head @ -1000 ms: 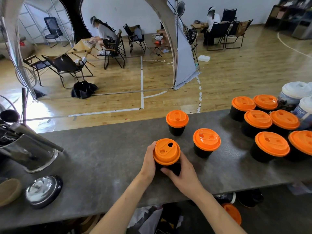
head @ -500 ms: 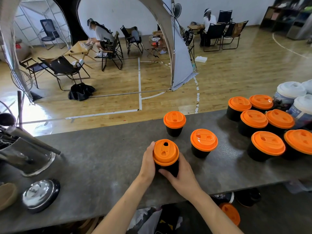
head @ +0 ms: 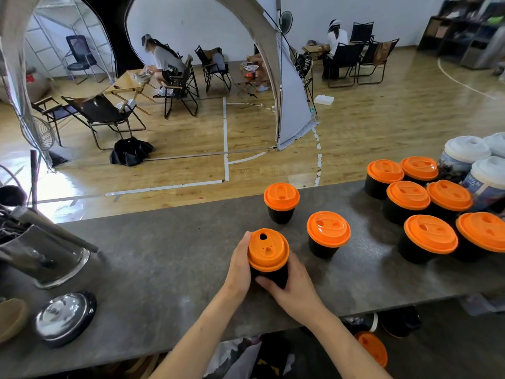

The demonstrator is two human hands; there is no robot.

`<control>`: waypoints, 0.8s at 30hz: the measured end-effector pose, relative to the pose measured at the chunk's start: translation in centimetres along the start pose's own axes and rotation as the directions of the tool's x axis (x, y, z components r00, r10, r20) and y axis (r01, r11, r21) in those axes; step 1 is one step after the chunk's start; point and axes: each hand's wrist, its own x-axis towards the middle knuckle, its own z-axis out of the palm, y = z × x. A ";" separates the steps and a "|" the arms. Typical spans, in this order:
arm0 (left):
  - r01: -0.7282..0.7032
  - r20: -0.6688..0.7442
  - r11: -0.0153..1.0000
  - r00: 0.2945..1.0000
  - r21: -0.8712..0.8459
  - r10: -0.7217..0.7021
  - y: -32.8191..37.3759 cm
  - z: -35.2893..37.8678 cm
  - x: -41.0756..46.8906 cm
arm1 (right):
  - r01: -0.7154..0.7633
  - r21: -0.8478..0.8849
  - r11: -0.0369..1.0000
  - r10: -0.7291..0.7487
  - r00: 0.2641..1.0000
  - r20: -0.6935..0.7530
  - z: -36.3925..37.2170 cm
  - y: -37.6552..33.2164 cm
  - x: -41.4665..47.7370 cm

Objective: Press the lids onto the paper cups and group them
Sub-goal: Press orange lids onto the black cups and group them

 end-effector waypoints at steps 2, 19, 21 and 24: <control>0.011 0.000 1.000 1.000 0.014 -0.011 0.3 -0.1 0.2 | 0.008 0.009 1.000 -0.007 1.000 -0.004 0.0 -0.2 0.0; 0.155 -0.156 0.987 0.974 -0.051 -0.161 1.6 -0.1 0.0 | -0.081 0.120 0.990 0.075 0.996 0.054 -0.2 0.3 0.2; 0.279 -0.199 0.953 0.934 -0.116 -0.297 2.2 0.0 0.3 | -0.114 0.157 0.981 0.108 0.993 0.045 -0.4 0.0 0.1; 0.404 -0.100 0.907 0.904 -0.121 -0.416 3.5 -0.1 0.2 | -0.127 0.231 0.965 0.133 0.991 -0.008 -0.6 -0.7 0.0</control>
